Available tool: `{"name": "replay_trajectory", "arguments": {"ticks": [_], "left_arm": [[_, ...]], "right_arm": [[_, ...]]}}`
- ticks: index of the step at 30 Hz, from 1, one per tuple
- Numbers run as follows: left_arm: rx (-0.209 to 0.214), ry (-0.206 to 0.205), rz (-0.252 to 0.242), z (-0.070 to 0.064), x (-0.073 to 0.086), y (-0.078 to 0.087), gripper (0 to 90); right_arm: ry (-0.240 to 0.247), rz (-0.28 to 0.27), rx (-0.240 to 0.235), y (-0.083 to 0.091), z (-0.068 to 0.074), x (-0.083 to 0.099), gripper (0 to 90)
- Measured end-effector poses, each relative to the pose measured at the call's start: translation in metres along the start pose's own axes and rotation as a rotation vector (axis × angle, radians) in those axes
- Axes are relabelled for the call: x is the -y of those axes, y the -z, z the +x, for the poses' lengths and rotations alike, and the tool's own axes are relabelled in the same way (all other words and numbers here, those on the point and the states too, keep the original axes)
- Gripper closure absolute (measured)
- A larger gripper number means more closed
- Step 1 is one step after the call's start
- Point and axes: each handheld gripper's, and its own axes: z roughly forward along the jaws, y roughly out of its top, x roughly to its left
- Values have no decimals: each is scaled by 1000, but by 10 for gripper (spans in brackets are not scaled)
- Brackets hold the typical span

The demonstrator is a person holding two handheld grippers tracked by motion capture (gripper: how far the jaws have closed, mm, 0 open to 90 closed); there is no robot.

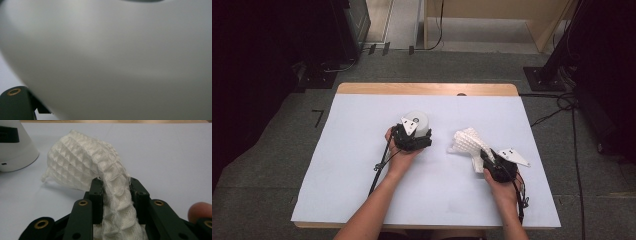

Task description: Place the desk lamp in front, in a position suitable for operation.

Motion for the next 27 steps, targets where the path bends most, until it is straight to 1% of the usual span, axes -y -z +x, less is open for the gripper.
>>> {"name": "replay_trajectory", "arguments": {"ticks": [4,5,6,7,8,11,12,13,14,17,18,20,21,23,25,27], "left_arm": [[3,4,0,2,-1,5,82],[12,2,-5,3,-2,9,82],[12,2,-5,3,-2,9,82],[25,3,-27,5,-2,17,82],[35,10,-38,5,-1,21,83],[56,16,-44,9,2,36,83],[56,16,-44,9,2,36,83],[62,13,-45,11,4,42,83],[75,15,-55,14,8,56,82],[100,22,-63,21,17,81,83],[100,22,-63,21,17,81,83],[122,42,-71,30,29,105,83],[125,51,-70,34,33,113,83],[132,80,-75,41,43,125,83],[117,89,-68,48,53,132,83],[107,95,-59,55,61,136,83]], "right_arm": [[2,2,2,0,0,0,684],[6,0,2,0,0,0,684],[6,0,2,0,0,0,684],[10,2,3,0,0,0,684],[11,2,4,0,0,0,684],[17,0,6,-1,1,0,684],[17,2,5,-1,1,0,684],[17,2,5,-1,1,0,684],[20,5,5,-1,2,0,683],[23,12,5,-1,3,0,682],[23,12,5,-1,3,0,682],[30,7,10,0,4,1,682],[35,4,10,0,4,1,682],[44,6,9,0,4,1,682],[44,4,12,1,5,1,682],[51,4,13,1,5,1,681]]}}
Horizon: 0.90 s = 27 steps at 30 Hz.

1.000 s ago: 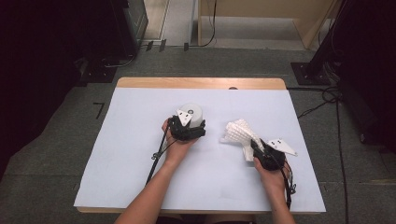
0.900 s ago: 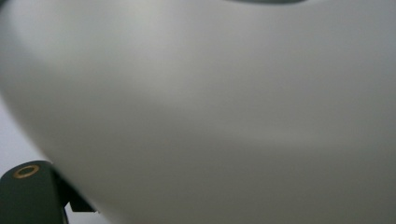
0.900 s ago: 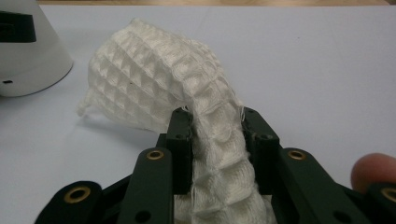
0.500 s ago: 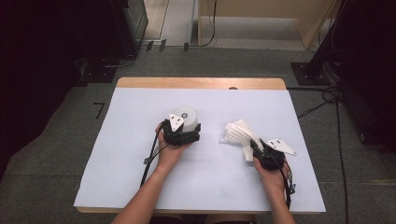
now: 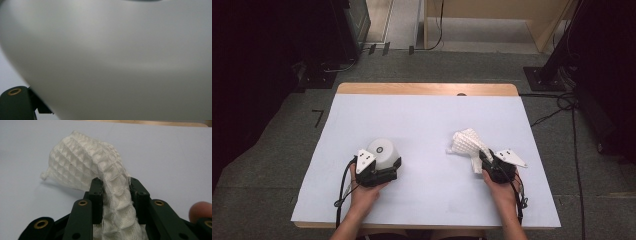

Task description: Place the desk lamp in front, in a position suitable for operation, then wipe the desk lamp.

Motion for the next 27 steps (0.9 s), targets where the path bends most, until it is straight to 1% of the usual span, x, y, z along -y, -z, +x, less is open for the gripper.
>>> {"name": "replay_trajectory", "arguments": {"ticks": [2,3,4,5,6,7,8,9,10,11,14,15,17,18,19,21,22,24,25,27], "left_arm": [[-7,18,-1,6,7,2,82],[-2,36,2,8,9,3,82],[10,33,-5,9,8,3,82],[10,33,-5,9,8,3,82],[10,-20,-16,6,7,3,82],[-4,-65,-17,4,6,2,82],[-9,-88,-12,2,6,1,82],[2,-103,5,1,7,-1,82],[17,-98,12,1,7,-2,82],[21,-98,17,2,8,-3,81],[18,-94,27,3,8,-5,81],[19,-88,29,4,8,-5,80],[7,-92,32,3,9,-5,80],[10,-98,35,3,9,-4,80],[17,-104,38,2,10,-4,80],[21,-114,40,2,10,-4,80],[21,-112,40,2,10,-5,80],[24,-108,38,2,10,-5,80],[26,-106,38,2,10,-5,80],[29,-109,38,2,10,-5,79]], "right_arm": [[8,0,5,0,1,0,681],[10,0,8,0,1,0,681],[12,-1,8,0,1,0,681],[12,-1,8,0,1,0,681],[19,0,6,-1,1,0,680],[18,-1,5,-1,2,0,677],[24,-2,-3,0,2,0,666],[24,-4,-8,0,3,0,658],[26,-7,-17,1,3,0,648],[27,-10,-25,1,2,0,639],[17,-7,-59,1,0,-1,583],[10,-10,-75,3,-1,-1,539],[0,-50,-124,8,-2,-3,459],[8,-74,-130,12,-2,-4,424],[12,-92,-132,16,-1,-7,385],[41,-125,-105,24,0,-12,338],[50,-142,-97,28,0,-15,325],[29,-164,-110,33,-1,-19,297],[33,-171,-115,34,-1,-21,277],[51,-161,-121,34,2,-24,248]]}}
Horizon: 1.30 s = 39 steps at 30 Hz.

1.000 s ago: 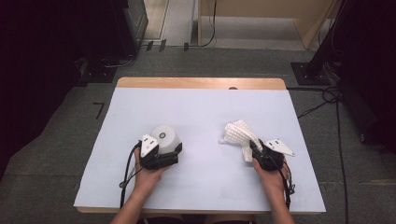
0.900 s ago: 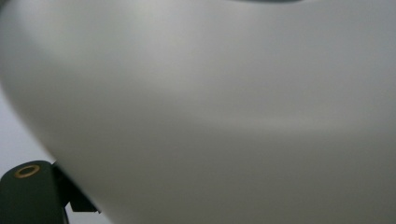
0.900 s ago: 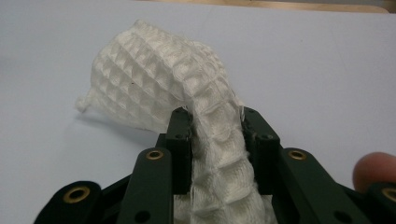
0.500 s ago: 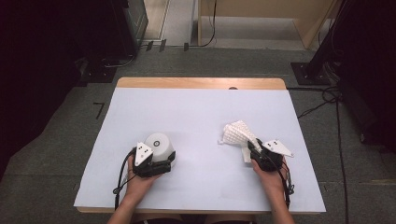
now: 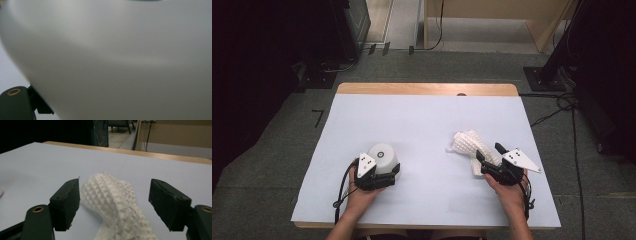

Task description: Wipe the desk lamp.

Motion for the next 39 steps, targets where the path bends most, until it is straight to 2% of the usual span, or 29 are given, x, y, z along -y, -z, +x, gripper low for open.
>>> {"name": "replay_trajectory", "arguments": {"ticks": [4,11,14,16,18,22,27,29,30,32,33,34,36,37,38,39], "left_arm": [[0,-7,-2,-1,0,-1,77],[9,1,2,0,0,0,74],[37,9,-8,1,0,1,63],[81,20,-22,4,1,2,27],[108,42,-36,7,1,3,11],[128,56,-48,10,1,4,0],[76,24,-49,4,2,8,0],[52,10,-58,1,3,9,54],[44,2,-60,1,3,9,59],[44,-3,-60,1,3,9,63],[44,-5,-59,1,3,9,65],[41,-8,-57,0,2,9,67],[39,-19,-57,-1,1,9,69],[41,-33,-55,-2,0,8,69],[51,-55,-48,-5,-2,6,70],[56,-68,-46,-7,-3,4,71]], "right_arm": [[40,11,-28,-6,8,-3,219],[35,35,-22,-23,14,-8,271],[47,82,-14,-32,14,-7,276],[53,109,-23,-36,14,-6,274],[68,141,-19,-39,14,-4,272],[92,194,7,-47,12,2,281],[107,251,78,-56,8,10,380],[102,293,131,-60,5,13,442],[88,309,130,-61,3,15,504],[68,325,96,-62,1,19,676],[66,323,82,-61,1,19,741],[61,316,73,-60,1,19,767],[59,299,59,-58,2,17,778],[50,275,37,-55,4,15,784],[40,213,-2,-49,10,7,785],[32,188,-16,-45,14,2,785]]}}
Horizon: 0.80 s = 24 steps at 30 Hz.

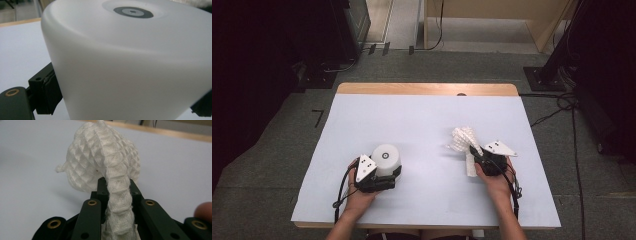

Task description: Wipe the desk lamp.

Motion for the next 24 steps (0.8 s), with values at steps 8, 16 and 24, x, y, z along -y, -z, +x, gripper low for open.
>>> {"name": "replay_trajectory", "arguments": {"ticks": [8,16,24], "left_arm": [[50,-31,21,-19,-13,-18,72],[21,-140,38,-51,-19,-28,75],[-33,-212,47,-66,-21,-27,78]], "right_arm": [[12,-136,-133,23,40,-40,782],[74,-131,-266,39,94,-73,776],[67,28,-356,28,142,-67,773]]}}
